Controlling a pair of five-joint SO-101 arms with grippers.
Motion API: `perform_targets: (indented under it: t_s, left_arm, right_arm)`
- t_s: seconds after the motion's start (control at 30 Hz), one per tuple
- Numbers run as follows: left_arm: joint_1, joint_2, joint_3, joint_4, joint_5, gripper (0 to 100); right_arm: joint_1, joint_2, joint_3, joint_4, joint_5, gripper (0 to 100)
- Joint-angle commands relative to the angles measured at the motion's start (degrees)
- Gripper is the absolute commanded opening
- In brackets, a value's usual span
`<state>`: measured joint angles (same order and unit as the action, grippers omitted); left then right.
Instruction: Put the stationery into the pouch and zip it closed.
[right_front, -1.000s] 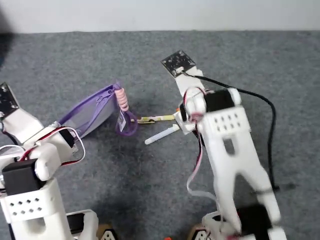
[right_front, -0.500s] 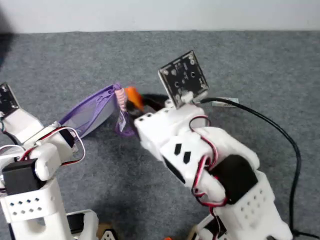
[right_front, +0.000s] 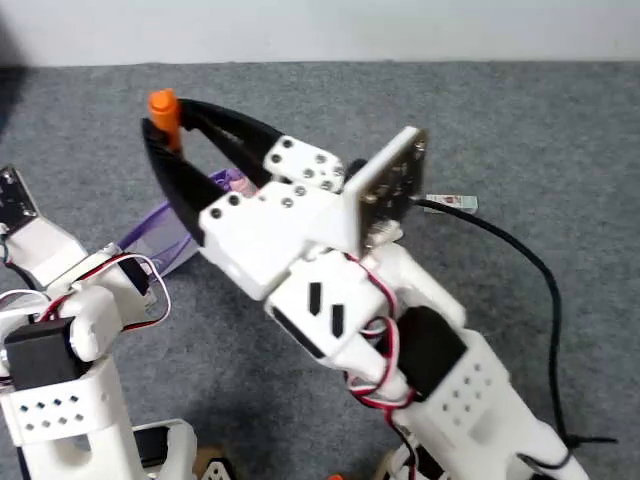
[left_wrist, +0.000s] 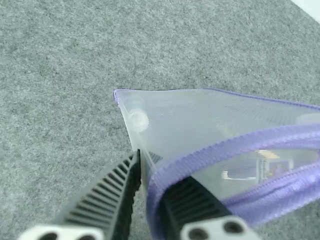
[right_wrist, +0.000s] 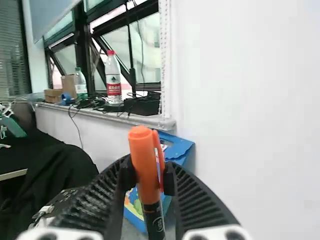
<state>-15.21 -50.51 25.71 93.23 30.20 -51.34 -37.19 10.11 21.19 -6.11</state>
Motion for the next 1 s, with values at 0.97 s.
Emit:
perform_targets:
  t_s: [0.97]
  left_arm:
    - [-0.53,0.88,0.04,-1.05,0.62,1]
  right_arm:
    - [1.89,2.59,3.96,9.89,0.53,18.6]
